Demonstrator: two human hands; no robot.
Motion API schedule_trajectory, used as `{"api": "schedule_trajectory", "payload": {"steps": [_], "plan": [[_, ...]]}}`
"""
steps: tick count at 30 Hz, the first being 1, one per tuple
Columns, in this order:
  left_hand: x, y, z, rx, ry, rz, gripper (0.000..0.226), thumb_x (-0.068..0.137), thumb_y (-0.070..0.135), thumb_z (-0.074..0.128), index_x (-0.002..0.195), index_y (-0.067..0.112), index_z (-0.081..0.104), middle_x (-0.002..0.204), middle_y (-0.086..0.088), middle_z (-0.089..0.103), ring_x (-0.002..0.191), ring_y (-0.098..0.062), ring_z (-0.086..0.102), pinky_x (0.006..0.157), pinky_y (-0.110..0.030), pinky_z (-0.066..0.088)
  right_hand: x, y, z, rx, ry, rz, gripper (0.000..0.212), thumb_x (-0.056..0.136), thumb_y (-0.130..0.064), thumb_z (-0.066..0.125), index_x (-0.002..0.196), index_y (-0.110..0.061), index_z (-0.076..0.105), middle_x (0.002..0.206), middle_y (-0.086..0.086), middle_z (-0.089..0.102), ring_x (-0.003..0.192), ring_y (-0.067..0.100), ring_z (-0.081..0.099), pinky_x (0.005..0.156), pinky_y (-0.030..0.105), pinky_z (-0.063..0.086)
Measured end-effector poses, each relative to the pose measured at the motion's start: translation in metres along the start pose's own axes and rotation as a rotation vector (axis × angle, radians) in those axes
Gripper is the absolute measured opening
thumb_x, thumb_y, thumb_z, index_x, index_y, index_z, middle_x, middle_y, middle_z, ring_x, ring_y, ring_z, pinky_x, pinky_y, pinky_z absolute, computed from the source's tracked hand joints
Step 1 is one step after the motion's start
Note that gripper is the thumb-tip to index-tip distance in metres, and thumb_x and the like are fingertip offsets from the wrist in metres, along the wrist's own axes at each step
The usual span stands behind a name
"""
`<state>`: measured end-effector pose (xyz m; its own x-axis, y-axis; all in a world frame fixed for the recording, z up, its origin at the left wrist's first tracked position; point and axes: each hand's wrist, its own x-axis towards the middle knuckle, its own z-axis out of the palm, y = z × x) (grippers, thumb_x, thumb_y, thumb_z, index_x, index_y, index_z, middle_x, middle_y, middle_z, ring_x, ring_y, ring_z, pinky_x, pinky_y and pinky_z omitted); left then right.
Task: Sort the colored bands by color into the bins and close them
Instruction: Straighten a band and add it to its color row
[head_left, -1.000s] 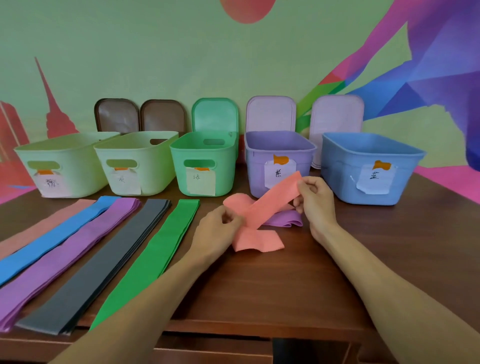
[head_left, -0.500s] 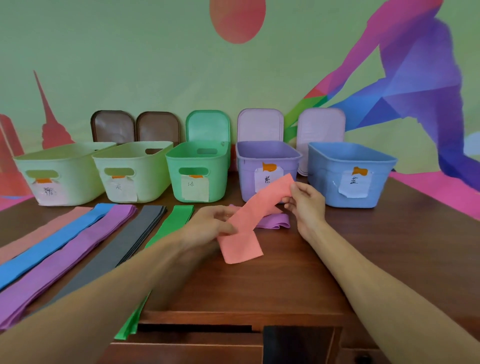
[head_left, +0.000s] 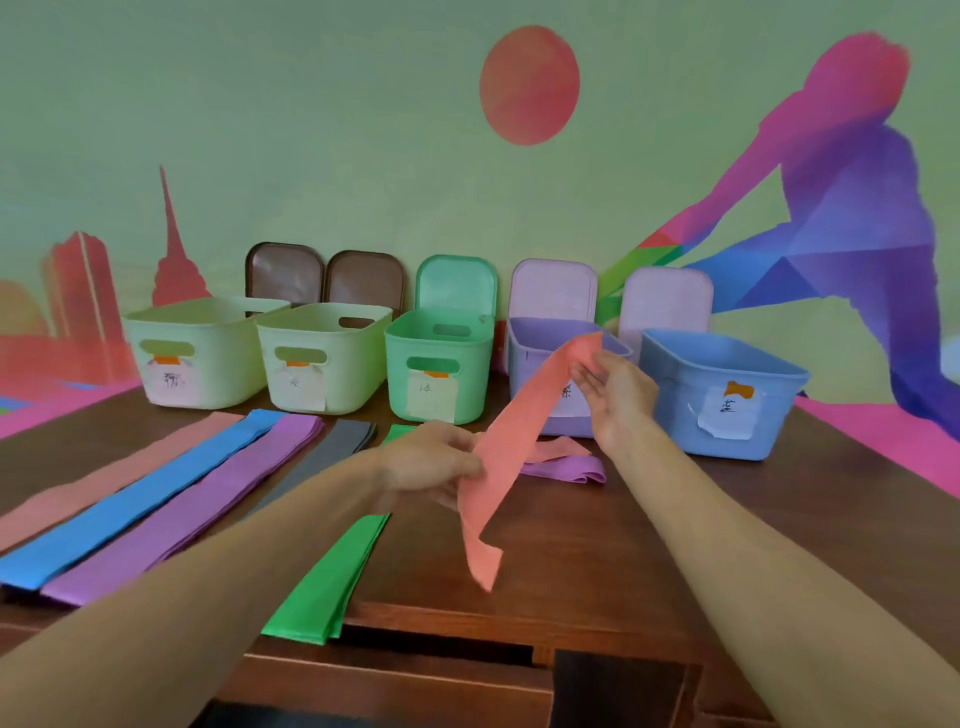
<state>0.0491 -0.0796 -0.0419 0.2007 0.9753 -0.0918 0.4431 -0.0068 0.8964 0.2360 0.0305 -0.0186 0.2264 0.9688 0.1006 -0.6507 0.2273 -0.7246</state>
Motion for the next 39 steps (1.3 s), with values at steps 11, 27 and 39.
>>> {"api": "schedule_trajectory", "payload": {"steps": [11,27,39], "plan": [[-0.075,-0.037,-0.094,-0.052,0.315,-0.040,0.014,0.088,0.021,0.064,0.075,0.017,0.063,0.074,-0.001,0.062,0.063,-0.013,0.057,0.058,-0.023,0.045,-0.029,0.052,0.084,-0.296,-0.267,-0.131,0.004,0.088,-0.003,0.064,0.087,-0.001,0.061,0.075,0.010,0.068,0.056,0.013,0.069,0.057,0.019,0.055],[-0.157,-0.133,-0.226,-0.010,0.613,-0.185,0.018,0.083,0.028,0.071,0.081,0.010,0.073,0.074,-0.002,0.068,0.061,-0.012,0.057,0.054,-0.021,0.047,-0.051,0.183,0.219,-1.212,-0.724,-0.350,0.007,0.087,-0.011,0.066,0.092,-0.008,0.064,0.076,0.010,0.066,0.035,0.004,0.055,0.038,0.018,0.046],[-0.166,-0.182,-0.262,0.077,0.766,-0.240,0.017,0.087,0.026,0.066,0.081,0.014,0.077,0.084,0.001,0.072,0.073,-0.013,0.062,0.072,-0.028,0.050,-0.056,0.289,0.269,-1.516,-0.760,-0.542,0.005,0.086,-0.024,0.068,0.089,-0.023,0.072,0.093,-0.003,0.069,0.091,0.017,0.061,0.070,0.031,0.047]]}}
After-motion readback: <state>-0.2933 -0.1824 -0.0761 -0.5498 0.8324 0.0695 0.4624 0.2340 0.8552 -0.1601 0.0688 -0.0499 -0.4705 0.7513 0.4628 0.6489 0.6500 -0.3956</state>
